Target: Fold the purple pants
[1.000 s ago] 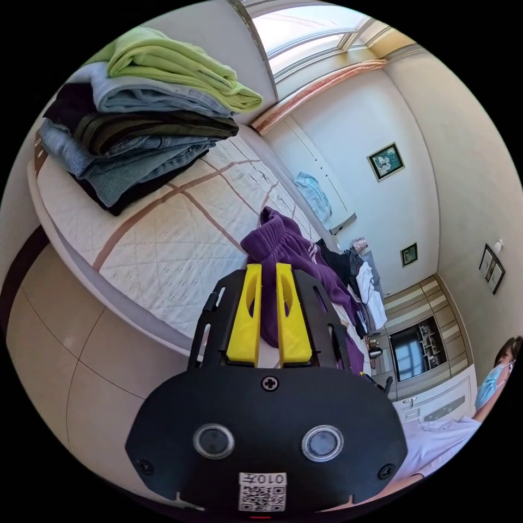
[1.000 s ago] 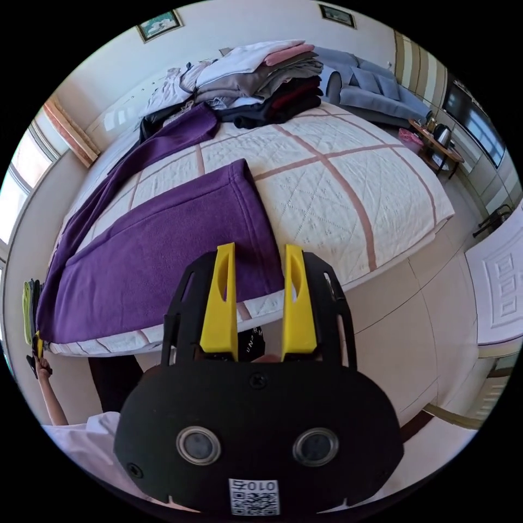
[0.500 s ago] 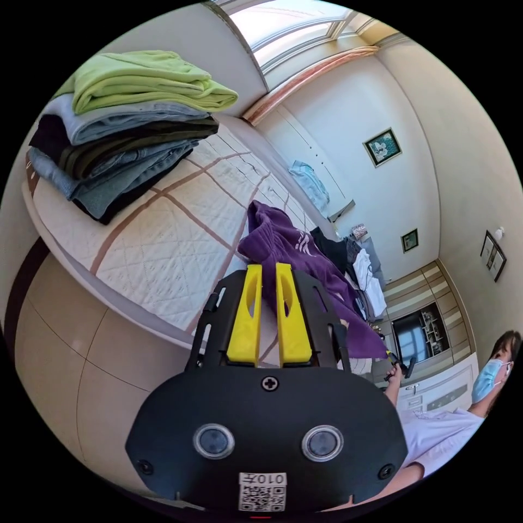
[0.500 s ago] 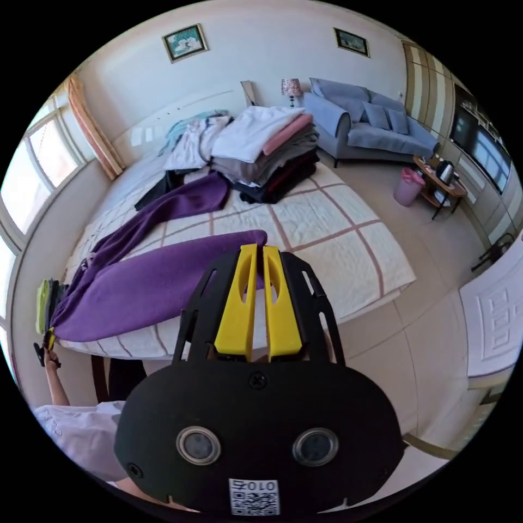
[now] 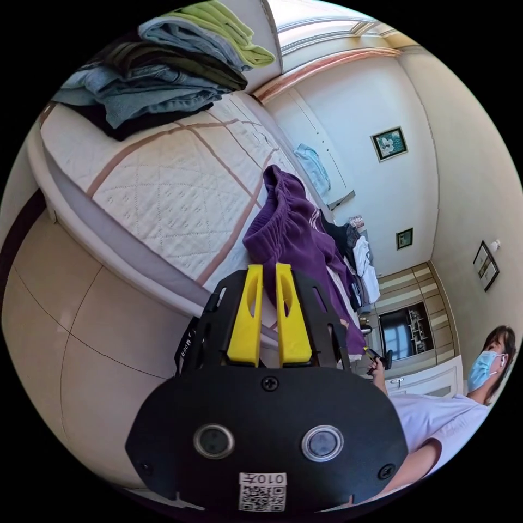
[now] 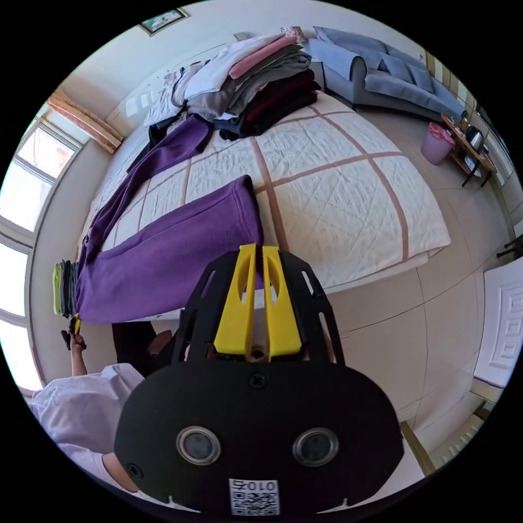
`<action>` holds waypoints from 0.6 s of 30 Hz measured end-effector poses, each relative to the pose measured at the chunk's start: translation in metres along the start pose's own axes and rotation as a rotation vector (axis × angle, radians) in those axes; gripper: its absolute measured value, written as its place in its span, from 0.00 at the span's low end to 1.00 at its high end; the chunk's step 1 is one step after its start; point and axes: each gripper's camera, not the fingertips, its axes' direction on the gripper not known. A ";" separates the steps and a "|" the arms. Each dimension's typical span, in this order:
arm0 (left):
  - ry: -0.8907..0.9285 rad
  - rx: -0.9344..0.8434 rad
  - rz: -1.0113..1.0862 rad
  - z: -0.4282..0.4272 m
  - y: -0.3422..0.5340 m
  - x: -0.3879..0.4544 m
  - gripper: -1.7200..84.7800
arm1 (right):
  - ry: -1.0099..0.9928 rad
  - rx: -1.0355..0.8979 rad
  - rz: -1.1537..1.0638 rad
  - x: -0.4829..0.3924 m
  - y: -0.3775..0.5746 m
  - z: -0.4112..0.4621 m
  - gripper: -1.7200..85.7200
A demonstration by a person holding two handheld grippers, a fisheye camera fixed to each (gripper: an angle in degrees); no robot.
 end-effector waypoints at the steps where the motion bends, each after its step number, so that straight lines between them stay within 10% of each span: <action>1: 0.001 -0.009 0.000 0.000 -0.002 -0.001 0.07 | -0.009 -0.025 0.011 0.005 0.000 0.005 0.06; 18: -0.228 -0.036 0.183 -0.020 0.009 0.077 0.08 | 0.302 0.083 0.003 -0.061 -0.053 -0.026 0.18</action>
